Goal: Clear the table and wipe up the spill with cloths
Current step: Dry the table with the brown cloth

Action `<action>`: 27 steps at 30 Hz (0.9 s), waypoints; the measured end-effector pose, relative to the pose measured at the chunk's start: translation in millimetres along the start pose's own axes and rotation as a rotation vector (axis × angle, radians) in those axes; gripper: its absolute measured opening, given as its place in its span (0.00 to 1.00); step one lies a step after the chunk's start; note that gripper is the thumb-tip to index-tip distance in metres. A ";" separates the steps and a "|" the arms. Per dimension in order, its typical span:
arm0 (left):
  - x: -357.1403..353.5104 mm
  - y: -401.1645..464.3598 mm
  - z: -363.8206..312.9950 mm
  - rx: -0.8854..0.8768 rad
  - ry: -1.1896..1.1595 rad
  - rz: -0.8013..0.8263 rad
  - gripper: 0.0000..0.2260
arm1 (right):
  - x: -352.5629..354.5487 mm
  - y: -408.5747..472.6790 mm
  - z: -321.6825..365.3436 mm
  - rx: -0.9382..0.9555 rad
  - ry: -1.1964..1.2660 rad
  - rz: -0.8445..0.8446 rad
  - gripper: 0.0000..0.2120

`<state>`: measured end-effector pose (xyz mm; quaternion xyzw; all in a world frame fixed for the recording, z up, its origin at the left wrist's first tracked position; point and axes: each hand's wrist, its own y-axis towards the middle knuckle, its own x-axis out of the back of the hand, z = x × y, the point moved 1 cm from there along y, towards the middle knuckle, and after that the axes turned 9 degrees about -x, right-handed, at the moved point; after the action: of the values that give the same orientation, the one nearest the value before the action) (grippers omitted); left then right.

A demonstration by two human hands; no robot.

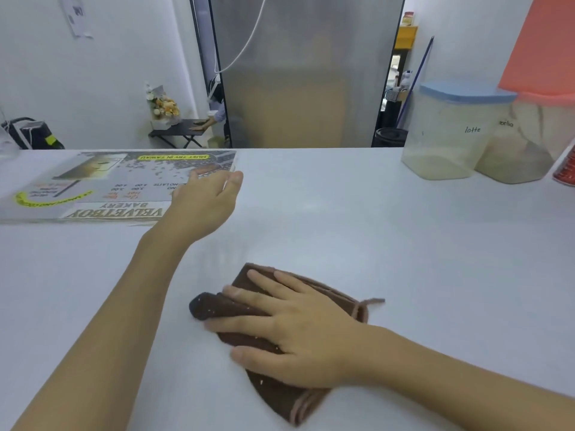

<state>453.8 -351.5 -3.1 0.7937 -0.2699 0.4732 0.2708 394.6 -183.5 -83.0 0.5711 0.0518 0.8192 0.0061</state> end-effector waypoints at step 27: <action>-56.0 79.5 -81.6 -0.229 0.067 0.352 0.21 | 62.7 12.7 -191.0 -0.760 -0.264 -0.054 0.28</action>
<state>327.3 -342.2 -6.4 0.6822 -0.4472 0.5057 0.2810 194.6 -206.7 -88.6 0.6270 -0.2411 0.6991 0.2450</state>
